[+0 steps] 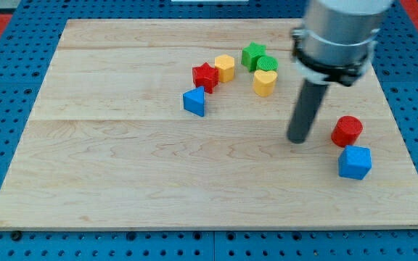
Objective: Move the blue triangle towards the top of the red circle
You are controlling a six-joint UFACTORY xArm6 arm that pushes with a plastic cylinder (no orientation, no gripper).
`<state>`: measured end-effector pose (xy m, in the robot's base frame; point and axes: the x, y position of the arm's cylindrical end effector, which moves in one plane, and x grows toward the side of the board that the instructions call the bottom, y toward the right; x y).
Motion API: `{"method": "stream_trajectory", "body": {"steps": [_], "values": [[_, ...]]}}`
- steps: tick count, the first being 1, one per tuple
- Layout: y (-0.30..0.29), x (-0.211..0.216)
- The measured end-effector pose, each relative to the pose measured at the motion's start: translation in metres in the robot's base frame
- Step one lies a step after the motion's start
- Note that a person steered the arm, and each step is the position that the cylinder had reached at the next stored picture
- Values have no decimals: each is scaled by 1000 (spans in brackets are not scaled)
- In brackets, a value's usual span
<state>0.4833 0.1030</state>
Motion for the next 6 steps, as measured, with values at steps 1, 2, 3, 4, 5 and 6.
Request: {"method": "stream_trajectory", "body": {"steps": [1, 2, 3, 4, 5, 6], "values": [[-73, -1], [-133, -17], [-162, -55], [-162, -86], [-142, -88], [-136, -74]]}}
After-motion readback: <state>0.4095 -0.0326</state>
